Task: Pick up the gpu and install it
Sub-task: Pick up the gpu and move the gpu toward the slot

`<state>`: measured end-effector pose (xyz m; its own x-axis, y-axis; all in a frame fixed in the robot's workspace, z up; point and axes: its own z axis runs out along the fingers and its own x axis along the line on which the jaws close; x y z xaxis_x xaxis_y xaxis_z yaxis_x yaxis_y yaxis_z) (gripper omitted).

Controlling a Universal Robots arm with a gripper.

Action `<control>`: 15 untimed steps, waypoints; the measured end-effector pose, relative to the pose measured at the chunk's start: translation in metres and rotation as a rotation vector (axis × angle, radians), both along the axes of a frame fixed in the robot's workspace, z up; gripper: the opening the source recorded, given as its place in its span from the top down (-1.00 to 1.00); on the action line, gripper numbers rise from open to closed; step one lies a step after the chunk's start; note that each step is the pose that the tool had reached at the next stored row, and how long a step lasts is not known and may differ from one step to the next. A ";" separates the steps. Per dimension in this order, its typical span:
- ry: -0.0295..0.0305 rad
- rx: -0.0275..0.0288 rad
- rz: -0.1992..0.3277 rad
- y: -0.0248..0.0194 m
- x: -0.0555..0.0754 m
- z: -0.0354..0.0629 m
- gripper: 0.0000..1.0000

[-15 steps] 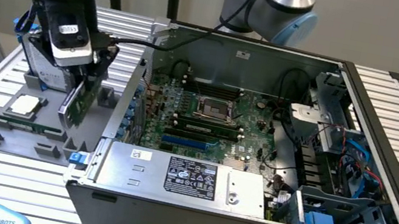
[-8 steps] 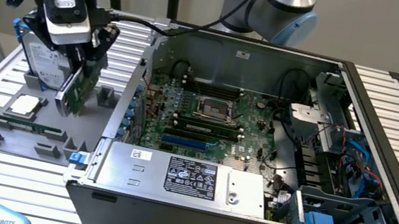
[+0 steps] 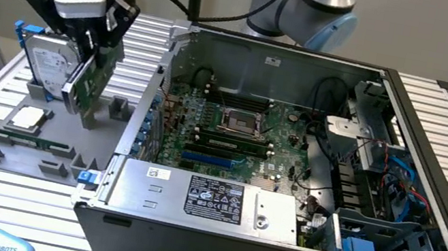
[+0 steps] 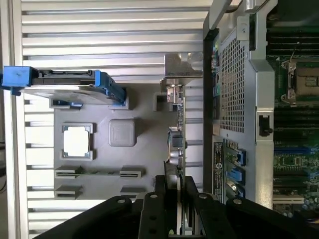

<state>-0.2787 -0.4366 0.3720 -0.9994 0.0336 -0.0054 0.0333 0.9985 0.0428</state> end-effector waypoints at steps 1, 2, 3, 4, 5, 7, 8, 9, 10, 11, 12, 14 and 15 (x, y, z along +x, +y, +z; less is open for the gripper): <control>0.0001 0.0000 0.000 0.0000 0.003 0.0048 0.47; 0.0002 -0.0001 0.000 0.0000 0.007 0.0094 0.47; 0.0002 0.0000 0.000 0.0000 0.011 0.0139 0.47; 0.0005 0.0000 0.000 0.0000 0.016 0.0184 0.47; 0.0007 0.0000 0.000 0.0000 0.020 0.0229 0.47; 0.0014 0.0000 0.000 -0.0003 0.029 0.0319 0.47; 0.0017 0.0003 0.000 -0.0005 0.034 0.0366 0.47; 0.0022 0.0004 0.000 -0.0007 0.038 0.0412 0.47; 0.0025 0.0005 0.000 -0.0009 0.043 0.0456 0.47; 0.0030 0.0006 0.000 -0.0011 0.047 0.0501 0.47; 0.0038 0.0006 0.000 -0.0014 0.052 0.0546 0.47; 0.0054 0.0006 0.000 -0.0021 0.061 0.0627 0.47; 0.0061 0.0007 0.000 -0.0024 0.066 0.0650 0.47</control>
<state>-0.2129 -0.4390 0.4371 -0.9994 0.0336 0.0007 0.0336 0.9985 0.0433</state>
